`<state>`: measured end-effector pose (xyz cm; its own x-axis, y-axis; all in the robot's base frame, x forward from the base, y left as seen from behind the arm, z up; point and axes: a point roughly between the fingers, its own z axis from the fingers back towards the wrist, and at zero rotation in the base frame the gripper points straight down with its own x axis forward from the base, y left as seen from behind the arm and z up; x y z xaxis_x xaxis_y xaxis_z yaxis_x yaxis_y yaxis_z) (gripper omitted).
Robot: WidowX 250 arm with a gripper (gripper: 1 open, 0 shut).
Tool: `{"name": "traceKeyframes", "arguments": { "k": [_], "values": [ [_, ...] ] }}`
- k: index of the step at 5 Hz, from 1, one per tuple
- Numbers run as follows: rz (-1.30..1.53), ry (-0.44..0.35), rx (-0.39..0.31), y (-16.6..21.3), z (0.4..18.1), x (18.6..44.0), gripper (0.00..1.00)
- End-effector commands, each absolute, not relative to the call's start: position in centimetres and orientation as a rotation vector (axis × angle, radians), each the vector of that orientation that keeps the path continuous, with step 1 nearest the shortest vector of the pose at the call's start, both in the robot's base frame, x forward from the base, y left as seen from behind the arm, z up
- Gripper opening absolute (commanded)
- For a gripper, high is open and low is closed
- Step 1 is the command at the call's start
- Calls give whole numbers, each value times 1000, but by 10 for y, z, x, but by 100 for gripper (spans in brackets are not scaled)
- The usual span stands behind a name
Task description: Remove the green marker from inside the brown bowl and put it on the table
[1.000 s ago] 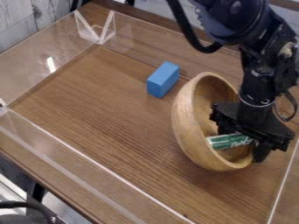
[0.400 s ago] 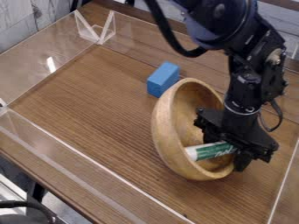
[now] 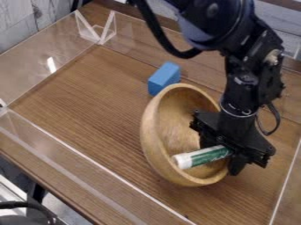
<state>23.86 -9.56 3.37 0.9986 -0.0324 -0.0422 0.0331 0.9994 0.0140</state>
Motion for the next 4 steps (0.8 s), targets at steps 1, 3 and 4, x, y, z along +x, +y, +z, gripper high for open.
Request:
{"name": "traceKeyframes", "arguments": {
  "k": [1, 3, 4],
  "values": [
    [-49, 14, 8, -94, 44, 240, 0],
    [-67, 16, 9, -91, 51, 239, 0],
    [-74, 25, 7, -90, 56, 238, 0]
  ]
}}
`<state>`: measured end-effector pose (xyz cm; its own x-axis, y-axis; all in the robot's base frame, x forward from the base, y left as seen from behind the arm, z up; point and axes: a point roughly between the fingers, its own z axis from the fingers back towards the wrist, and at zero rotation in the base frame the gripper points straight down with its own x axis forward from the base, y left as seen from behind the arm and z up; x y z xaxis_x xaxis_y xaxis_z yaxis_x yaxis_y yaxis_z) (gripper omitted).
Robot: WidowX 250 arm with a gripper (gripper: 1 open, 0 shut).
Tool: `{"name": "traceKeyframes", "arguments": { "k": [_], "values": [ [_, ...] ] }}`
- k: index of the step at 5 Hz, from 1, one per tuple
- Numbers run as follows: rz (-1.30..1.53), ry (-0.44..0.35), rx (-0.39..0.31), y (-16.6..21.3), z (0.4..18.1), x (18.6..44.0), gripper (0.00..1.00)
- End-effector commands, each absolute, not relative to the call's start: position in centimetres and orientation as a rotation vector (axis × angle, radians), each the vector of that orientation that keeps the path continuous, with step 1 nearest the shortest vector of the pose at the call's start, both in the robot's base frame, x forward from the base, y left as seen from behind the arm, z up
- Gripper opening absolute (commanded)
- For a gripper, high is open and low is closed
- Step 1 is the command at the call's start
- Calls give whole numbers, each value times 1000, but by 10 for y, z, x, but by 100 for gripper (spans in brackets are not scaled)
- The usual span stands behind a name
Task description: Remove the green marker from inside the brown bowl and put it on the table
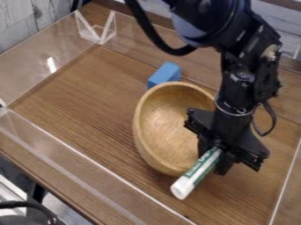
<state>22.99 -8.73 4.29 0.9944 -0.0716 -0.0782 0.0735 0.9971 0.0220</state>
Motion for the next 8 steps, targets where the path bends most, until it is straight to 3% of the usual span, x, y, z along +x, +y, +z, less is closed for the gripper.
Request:
{"name": "traceKeyframes", "arguments": {
  "k": [1, 8],
  "values": [
    [-81, 34, 3, -89, 60, 236, 0],
    [-103, 81, -75, -87, 88, 229, 0]
  ]
}}
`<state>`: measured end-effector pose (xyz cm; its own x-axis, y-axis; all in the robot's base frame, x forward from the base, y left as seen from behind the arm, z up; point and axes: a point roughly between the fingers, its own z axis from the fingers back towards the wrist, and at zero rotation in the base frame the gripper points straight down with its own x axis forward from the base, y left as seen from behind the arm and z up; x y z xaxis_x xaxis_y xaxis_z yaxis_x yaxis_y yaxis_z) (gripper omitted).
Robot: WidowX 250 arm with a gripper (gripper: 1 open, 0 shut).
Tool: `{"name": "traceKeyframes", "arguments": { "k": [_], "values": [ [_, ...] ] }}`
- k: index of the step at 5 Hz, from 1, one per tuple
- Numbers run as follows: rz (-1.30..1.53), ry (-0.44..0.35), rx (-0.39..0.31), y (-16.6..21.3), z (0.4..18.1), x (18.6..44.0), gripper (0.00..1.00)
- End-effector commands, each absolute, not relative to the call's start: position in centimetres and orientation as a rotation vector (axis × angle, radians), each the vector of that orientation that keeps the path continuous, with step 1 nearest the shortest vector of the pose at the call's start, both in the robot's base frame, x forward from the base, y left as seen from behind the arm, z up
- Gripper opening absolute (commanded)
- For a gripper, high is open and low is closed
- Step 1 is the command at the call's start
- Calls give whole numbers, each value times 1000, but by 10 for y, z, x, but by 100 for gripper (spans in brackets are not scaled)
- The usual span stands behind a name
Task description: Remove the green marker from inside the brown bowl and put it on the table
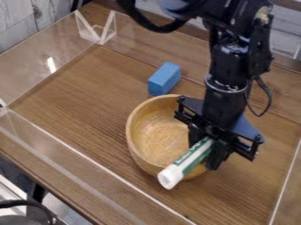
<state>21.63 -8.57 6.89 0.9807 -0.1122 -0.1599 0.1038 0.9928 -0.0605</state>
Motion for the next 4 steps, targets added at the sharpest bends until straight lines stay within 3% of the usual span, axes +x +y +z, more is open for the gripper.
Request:
{"name": "traceKeyframes", "arguments": {
  "k": [1, 4],
  "values": [
    [-101, 86, -89, -88, 91, 227, 0],
    [-88, 90, -135, -89, 100, 220, 0]
  ]
}}
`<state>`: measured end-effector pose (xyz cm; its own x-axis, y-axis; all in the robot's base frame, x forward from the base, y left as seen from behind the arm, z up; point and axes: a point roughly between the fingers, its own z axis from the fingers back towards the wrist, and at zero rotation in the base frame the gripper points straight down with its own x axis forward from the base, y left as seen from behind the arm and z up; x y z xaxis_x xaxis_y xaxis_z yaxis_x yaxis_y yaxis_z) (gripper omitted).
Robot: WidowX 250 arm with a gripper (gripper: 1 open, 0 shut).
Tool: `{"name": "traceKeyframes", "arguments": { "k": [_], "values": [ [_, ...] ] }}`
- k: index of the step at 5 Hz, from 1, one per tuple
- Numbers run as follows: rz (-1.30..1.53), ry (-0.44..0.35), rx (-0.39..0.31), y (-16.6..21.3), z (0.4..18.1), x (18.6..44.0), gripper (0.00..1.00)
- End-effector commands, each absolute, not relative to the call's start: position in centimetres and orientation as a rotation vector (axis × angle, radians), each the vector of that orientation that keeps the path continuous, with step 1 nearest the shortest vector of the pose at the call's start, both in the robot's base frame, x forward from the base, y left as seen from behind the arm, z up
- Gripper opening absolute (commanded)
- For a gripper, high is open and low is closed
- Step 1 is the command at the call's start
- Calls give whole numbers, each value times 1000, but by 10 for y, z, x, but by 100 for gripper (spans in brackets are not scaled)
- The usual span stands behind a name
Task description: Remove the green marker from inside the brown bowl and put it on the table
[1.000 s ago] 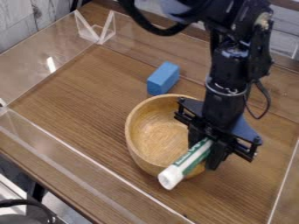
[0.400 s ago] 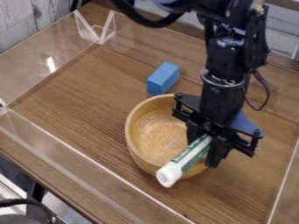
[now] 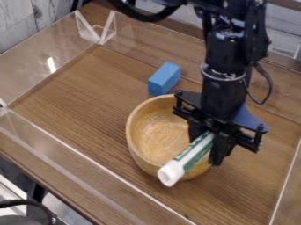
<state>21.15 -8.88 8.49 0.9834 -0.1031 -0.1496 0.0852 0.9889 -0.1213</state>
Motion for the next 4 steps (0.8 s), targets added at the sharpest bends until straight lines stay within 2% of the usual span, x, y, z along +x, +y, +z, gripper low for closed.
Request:
{"name": "traceKeyframes", "arguments": {
  "k": [1, 4],
  "values": [
    [-86, 90, -147, -89, 102, 218, 0],
    [-81, 98, -177, -88, 111, 210, 0]
  ]
}}
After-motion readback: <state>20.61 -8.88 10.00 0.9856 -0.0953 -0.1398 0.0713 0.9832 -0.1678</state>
